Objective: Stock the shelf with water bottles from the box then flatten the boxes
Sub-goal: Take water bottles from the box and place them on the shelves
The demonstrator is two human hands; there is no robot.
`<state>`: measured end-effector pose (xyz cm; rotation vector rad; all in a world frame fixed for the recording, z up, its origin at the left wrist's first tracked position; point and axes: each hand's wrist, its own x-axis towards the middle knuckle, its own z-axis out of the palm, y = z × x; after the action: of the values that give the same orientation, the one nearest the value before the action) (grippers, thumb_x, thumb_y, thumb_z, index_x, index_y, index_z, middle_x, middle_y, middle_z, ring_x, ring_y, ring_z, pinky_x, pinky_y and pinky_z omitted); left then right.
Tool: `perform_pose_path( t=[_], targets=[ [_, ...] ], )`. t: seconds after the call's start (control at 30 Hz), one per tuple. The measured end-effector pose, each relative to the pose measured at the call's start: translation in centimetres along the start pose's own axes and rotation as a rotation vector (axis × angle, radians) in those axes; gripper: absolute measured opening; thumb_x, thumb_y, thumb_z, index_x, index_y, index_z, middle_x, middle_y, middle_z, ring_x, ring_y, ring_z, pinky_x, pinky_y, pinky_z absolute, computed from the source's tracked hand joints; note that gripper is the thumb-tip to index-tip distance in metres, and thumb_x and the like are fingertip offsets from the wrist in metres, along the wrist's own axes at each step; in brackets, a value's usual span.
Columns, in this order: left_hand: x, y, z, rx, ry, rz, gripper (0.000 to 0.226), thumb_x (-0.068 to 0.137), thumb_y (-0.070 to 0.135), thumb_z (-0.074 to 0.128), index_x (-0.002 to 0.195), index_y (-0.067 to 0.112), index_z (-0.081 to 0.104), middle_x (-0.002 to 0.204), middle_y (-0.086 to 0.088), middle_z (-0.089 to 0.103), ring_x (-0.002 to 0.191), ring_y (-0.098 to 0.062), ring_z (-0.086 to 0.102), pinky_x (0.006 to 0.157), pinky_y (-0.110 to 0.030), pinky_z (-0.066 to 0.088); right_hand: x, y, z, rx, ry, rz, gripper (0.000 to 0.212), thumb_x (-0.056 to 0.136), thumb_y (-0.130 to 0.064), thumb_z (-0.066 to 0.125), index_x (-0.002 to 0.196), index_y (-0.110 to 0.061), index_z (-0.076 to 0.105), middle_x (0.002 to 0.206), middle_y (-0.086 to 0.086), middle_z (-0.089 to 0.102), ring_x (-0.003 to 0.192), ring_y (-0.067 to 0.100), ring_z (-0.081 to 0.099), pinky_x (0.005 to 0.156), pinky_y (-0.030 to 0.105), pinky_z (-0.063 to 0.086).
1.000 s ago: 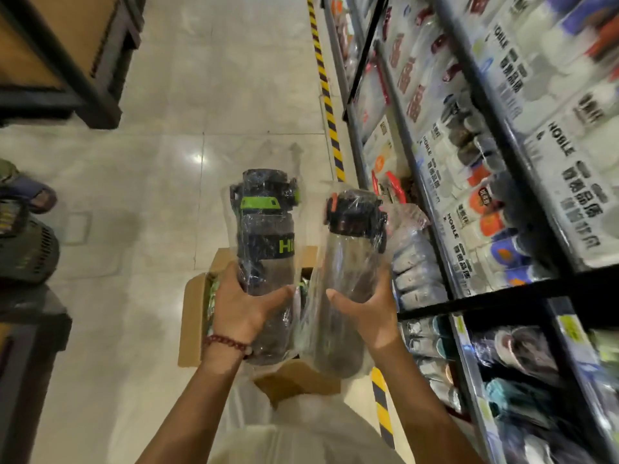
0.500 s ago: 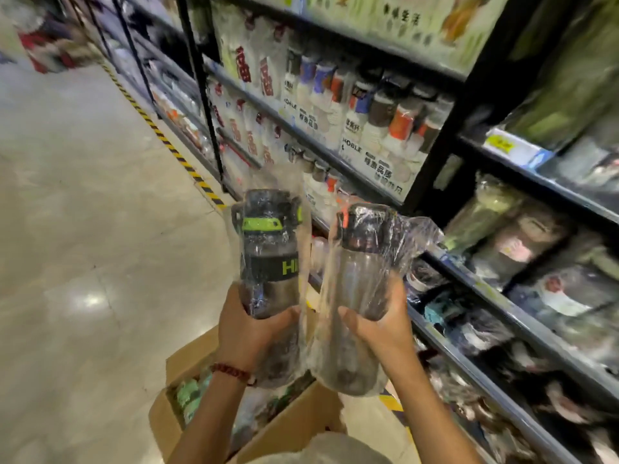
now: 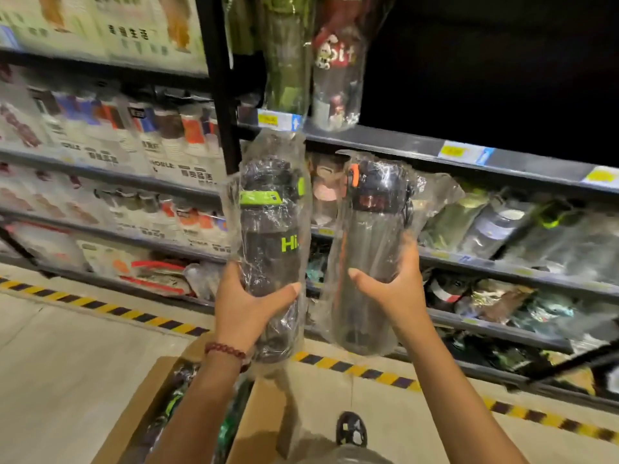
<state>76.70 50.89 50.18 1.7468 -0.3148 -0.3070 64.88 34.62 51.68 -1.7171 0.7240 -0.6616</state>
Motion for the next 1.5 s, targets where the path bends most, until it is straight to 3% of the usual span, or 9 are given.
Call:
perform_pose_path(
  t=[0.13, 0.33, 0.77, 0.87, 1.0, 1.17, 1.27, 1.37, 1.5],
  targets=[
    [2.1, 3.4, 4.5, 0.006, -0.1, 0.094, 0.065, 0.06, 0.019, 0.087, 0.114, 0.02, 0.051, 0.105, 0.007, 0.06, 0.095, -0.008, 0.058, 0.084, -0.027, 0.045, 1.8, -0.2, -4.2, -0.003, 0.101, -0.036, 0.1, 0.077, -0.022, 0.077, 0.15, -0.024, 0.009, 0.127, -0.018, 0.021, 0.119, -0.002, 0.02, 0.098, 0.02, 0.024],
    [6.5, 9.1, 12.6, -0.028, -0.179, 0.207, 0.099, 0.048, 0.042, 0.089, 0.132, 0.013, 0.045, 0.13, -0.001, 0.053, 0.119, -0.018, 0.05, 0.103, -0.041, 0.041, 8.1, -1.6, -10.3, -0.03, 0.183, -0.15, 0.095, 0.072, -0.028, 0.082, 0.144, -0.03, 0.02, 0.131, -0.023, 0.033, 0.122, -0.002, 0.033, 0.098, 0.02, 0.03],
    [17.0, 17.6, 25.1, -0.08, -0.233, 0.152, 0.052, 0.068, 0.03, 0.082, 0.099, 0.023, 0.041, 0.094, 0.018, 0.051, 0.078, 0.005, 0.048, 0.058, -0.013, 0.038, 24.7, -3.5, -18.1, 0.061, 0.109, -0.082, 0.093, 0.07, -0.039, 0.08, 0.144, -0.025, 0.025, 0.135, -0.015, 0.032, 0.124, 0.006, 0.036, 0.1, 0.029, 0.037],
    [19.2, 18.3, 26.3, -0.127, -0.294, 0.09, 0.088, 0.063, 0.04, 0.084, 0.134, 0.013, 0.04, 0.135, 0.001, 0.048, 0.116, -0.014, 0.052, 0.088, -0.024, 0.048, 27.1, -4.1, -18.8, 0.163, 0.101, 0.009, 0.07, 0.065, -0.039, 0.081, 0.12, -0.024, 0.042, 0.115, -0.006, 0.058, 0.097, 0.009, 0.06, 0.077, 0.022, 0.052],
    [21.5, 19.3, 27.6, -0.161, -0.309, 0.032, 0.105, 0.071, 0.037, 0.077, 0.149, 0.008, 0.014, 0.154, -0.005, 0.023, 0.139, -0.022, 0.027, 0.106, -0.037, 0.03, 30.1, -4.2, -19.6, 0.216, 0.115, 0.086, 0.062, 0.071, -0.034, 0.079, 0.119, -0.018, 0.043, 0.102, -0.004, 0.055, 0.081, 0.007, 0.053, 0.058, 0.02, 0.038],
    [25.4, 20.8, 28.4, -0.132, -0.356, 0.046, 0.12, 0.033, 0.064, 0.085, 0.135, 0.012, 0.046, 0.133, -0.005, 0.054, 0.118, -0.022, 0.054, 0.1, -0.042, 0.044, 33.2, -5.5, -19.7, 0.259, 0.228, 0.117, 0.062, 0.073, -0.032, 0.077, 0.124, -0.01, 0.049, 0.103, 0.001, 0.062, 0.089, 0.013, 0.06, 0.065, 0.027, 0.043],
    [27.4, 21.4, 29.0, -0.122, -0.397, 0.019, 0.074, 0.045, 0.053, 0.086, 0.104, 0.012, 0.066, 0.1, -0.01, 0.07, 0.094, -0.023, 0.067, 0.088, -0.039, 0.052, 35.0, -6.3, -19.6, 0.323, 0.242, 0.135, 0.06, 0.064, -0.038, 0.08, 0.11, -0.006, 0.059, 0.09, 0.007, 0.07, 0.081, 0.019, 0.07, 0.066, 0.033, 0.055],
    [29.2, 22.0, 29.9, -0.201, -0.406, -0.022, 0.022, 0.058, 0.033, 0.085, 0.071, 0.019, 0.075, 0.086, -0.004, 0.071, 0.091, -0.021, 0.065, 0.088, -0.034, 0.05, 36.6, -6.6, -19.6, 0.412, 0.264, 0.175, 0.024, 0.076, -0.025, 0.074, 0.089, -0.007, 0.063, 0.065, 0.0, 0.067, 0.06, 0.012, 0.067, 0.055, 0.024, 0.051],
    [34.5, 22.5, 32.9, -0.156, -0.411, -0.015, 0.07, 0.064, 0.044, 0.08, 0.121, 0.008, 0.06, 0.101, -0.001, 0.065, 0.092, -0.012, 0.063, 0.07, -0.013, 0.049, 38.6, -6.5, -19.3, 0.54, 0.372, 0.21, 0.051, 0.071, -0.025, 0.08, 0.115, -0.01, 0.059, 0.091, 0.006, 0.071, 0.082, 0.022, 0.068, 0.082, 0.04, 0.057]
  ],
)
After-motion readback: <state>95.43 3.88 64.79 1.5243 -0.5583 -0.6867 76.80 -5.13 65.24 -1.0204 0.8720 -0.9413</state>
